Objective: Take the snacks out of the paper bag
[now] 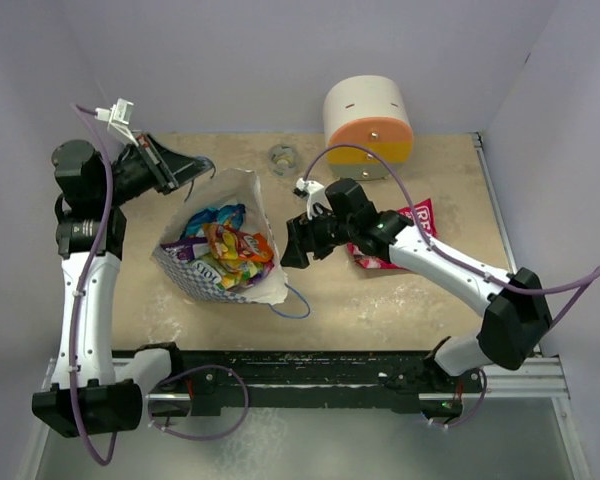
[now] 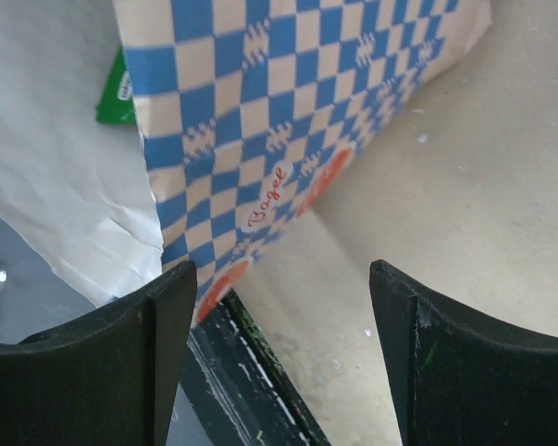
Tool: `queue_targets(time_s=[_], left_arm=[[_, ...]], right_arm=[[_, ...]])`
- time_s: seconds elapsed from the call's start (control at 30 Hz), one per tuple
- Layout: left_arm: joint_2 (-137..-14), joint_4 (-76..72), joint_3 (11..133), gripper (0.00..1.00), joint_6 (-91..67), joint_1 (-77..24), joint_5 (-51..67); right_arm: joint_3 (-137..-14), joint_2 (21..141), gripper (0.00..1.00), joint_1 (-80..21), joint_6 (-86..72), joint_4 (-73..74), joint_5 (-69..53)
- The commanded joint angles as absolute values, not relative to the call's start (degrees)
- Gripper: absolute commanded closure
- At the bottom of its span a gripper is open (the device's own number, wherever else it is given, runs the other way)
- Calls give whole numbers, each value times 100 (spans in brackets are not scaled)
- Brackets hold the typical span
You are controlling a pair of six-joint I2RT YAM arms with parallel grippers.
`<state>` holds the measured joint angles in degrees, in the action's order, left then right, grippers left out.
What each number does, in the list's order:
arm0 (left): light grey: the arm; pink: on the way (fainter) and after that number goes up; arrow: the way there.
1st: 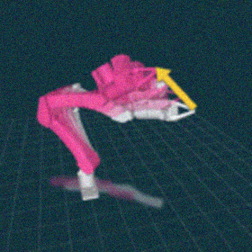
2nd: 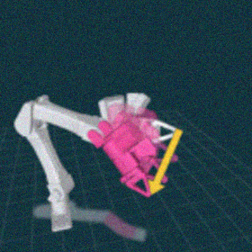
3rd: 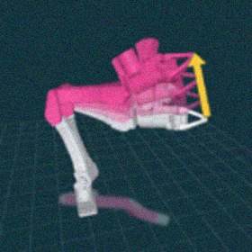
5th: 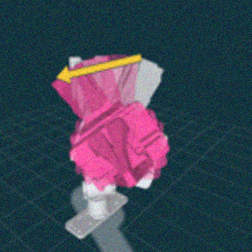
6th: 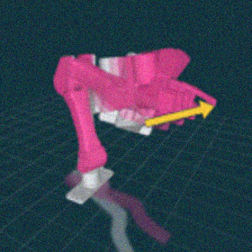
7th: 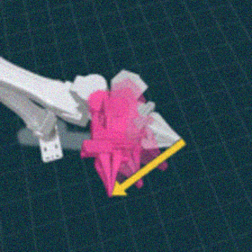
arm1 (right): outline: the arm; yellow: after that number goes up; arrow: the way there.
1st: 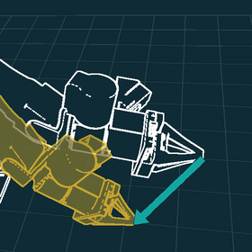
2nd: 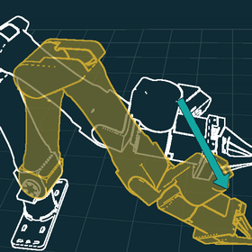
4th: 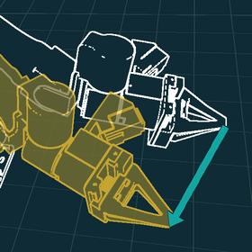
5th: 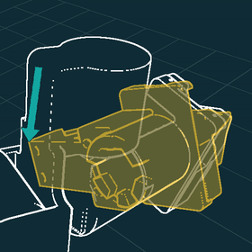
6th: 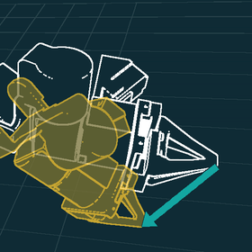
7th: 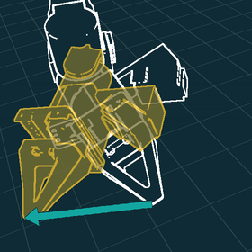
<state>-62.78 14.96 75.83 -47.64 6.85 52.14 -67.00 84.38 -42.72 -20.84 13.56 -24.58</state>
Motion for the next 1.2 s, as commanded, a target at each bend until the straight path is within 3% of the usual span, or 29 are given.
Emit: queue_targets(time_s=[0.0, 0.2, 0.43, 0.57, 0.87, 1.07, 1.17], left_arm=[[-5470, 263, 7183, 100, -5795, 580, 5826], [-4876, 743, 6977, 100, -6004, 579, 5904], [-4556, 673, 6770, 100, -6189, 580, 5715], [-4511, 831, 6744, 100, -6170, 580, 5641], [-4558, 1374, 6958, 100, -6054, 580, 5466], [-4570, 1878, 7119, 100, -6003, 580, 5364], [-4529, 1905, 7119, 100, -6047, 580, 5363]], right_arm=[[-6767, 7915, 22, -4247, -1524, 1824, -2033], [-6964, 6997, 23, -4251, -239, 1623, -1520], [-7066, 6246, 28, -4451, 867, 690, -2743], [-7076, 6405, 32, -5287, 1202, 395, -2819], [-6941, 7483, 48, -6931, 1671, -257, -1348], [-6674, 8137, 44, -7093, 1474, -827, 378], [-6630, 8483, 41, -7093, 1545, -1091, 501]])
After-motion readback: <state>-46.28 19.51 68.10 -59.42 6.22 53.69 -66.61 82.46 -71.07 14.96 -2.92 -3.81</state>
